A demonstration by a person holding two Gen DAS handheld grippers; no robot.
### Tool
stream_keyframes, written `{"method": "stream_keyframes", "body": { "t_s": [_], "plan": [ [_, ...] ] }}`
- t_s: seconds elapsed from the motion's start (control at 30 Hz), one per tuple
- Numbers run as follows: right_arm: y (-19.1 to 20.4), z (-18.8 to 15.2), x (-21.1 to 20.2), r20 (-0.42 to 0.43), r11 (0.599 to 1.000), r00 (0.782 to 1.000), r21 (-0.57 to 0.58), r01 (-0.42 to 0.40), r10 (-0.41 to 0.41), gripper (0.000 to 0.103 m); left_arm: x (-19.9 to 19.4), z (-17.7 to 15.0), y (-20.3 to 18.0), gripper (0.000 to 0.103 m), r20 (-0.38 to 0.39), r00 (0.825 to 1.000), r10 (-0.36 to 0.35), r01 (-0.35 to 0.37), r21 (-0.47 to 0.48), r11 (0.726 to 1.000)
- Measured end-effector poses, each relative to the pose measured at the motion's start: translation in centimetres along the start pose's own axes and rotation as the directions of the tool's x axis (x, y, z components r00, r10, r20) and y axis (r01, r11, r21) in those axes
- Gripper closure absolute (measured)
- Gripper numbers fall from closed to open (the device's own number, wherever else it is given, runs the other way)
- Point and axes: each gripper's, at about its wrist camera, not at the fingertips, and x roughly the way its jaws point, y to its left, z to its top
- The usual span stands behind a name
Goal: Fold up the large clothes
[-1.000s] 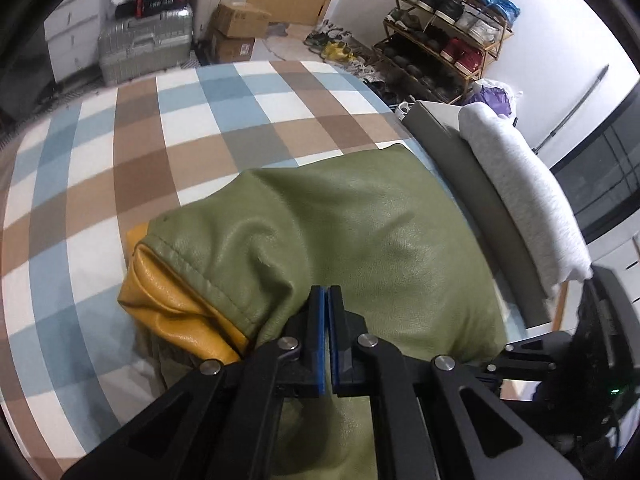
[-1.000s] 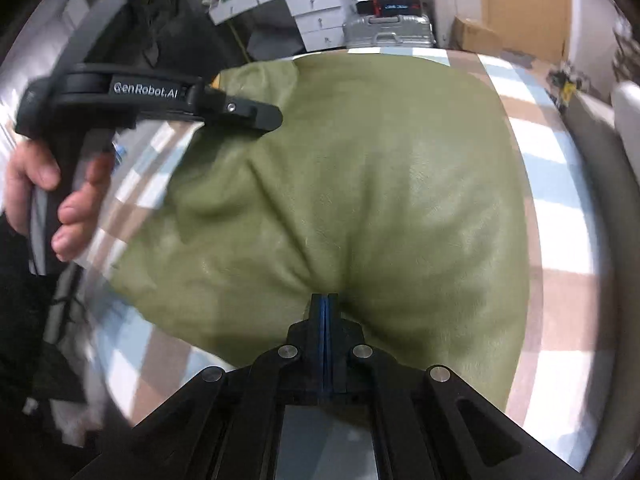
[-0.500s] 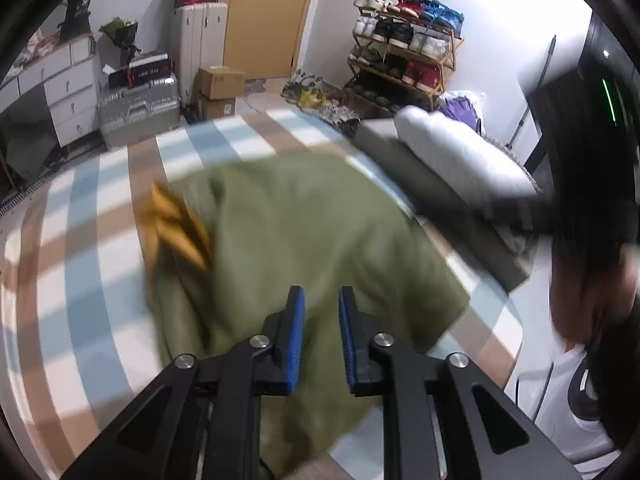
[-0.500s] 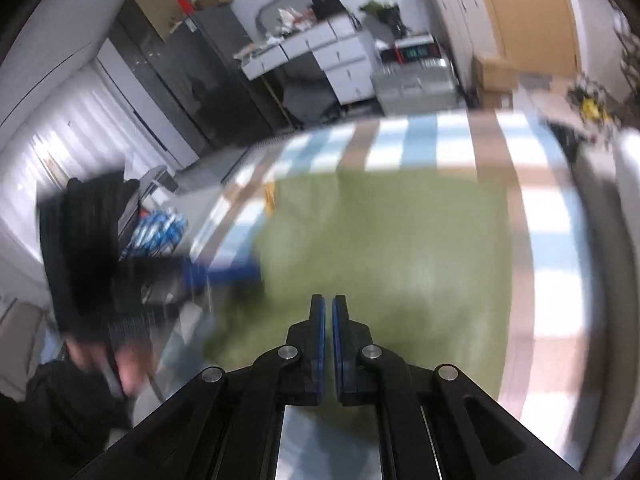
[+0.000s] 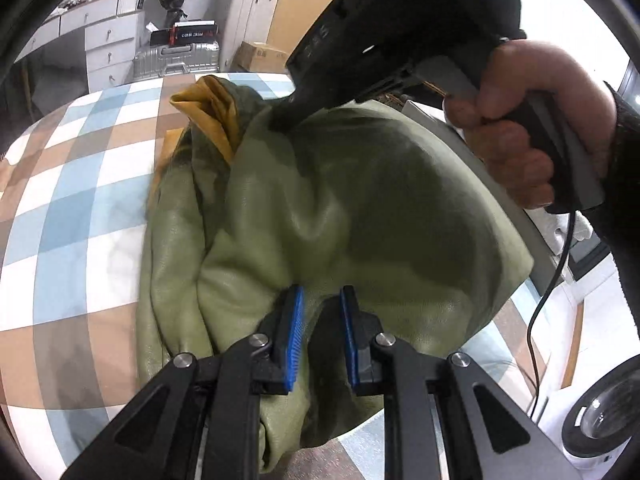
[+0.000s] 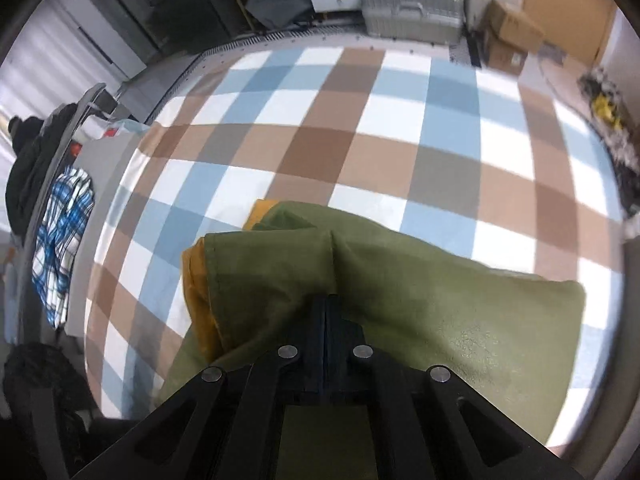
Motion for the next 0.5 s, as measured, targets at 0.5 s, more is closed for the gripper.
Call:
{"method": "stream_keyframes", "body": {
  "t_s": [0.5],
  "plan": [
    [-1.9, -4.1, -8.6, 0.143, 0.961, 0.956, -0.068, 0.269, -0.257, 0.095, -0.8, -1.5, -0.9, 0.090, 0.022, 1.000, 0.016, -0.016, 0.000, 1.000]
  ]
}}
